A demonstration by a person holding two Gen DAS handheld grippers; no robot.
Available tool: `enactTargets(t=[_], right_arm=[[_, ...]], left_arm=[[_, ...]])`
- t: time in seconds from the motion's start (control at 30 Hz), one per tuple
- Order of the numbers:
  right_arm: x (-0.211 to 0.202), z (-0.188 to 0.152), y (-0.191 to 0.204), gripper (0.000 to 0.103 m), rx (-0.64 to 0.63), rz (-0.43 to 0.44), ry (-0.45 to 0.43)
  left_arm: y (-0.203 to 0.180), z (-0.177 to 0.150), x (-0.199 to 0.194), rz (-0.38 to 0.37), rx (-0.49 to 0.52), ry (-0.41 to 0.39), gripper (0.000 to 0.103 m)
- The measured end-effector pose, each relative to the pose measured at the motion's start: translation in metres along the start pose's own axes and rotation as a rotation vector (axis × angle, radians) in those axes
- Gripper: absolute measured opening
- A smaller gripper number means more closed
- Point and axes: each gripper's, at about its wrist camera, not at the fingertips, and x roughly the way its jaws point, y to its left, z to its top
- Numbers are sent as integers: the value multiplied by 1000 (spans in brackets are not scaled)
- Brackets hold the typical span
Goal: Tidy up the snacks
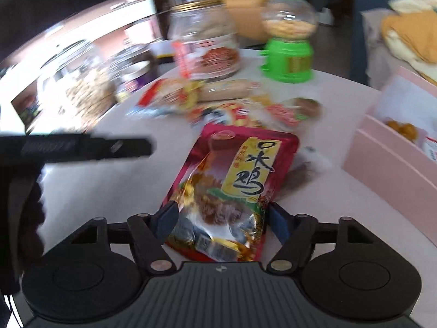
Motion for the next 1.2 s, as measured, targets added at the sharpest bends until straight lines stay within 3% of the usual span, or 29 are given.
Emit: enactTargets(t=[0.13,0.3,0.47,0.6,0.77,0.9,1.07,1.2], right_arm=[[-2,-5,12,78,-66,47,8],[-6,-11,12,82,-85,8,4],[-17,-21,-8,84,-22,-67,-22],[-30,-32,-36,85,51,-130,-40],[-44,-41,-68,87,158,-180,-79],[-35,-27,-76,87,204,-196,-78],[-5,3,-65,88,183,-214,-57],[11,17,-47,88,136,-195,-52]], left_arm=[[-8,12,2,-8,43,-5,31],[-40,46,25,-26,246,-48,31],[-59,68,86,-16,342,23,31],[-62,60,121,20,371,115,31],[-67,22,92,-6,467,81,30],[-66,-8,58,-4,537,53,31],[-46,-13,28,3,454,54,31],[-26,-7,12,88,408,38,32]])
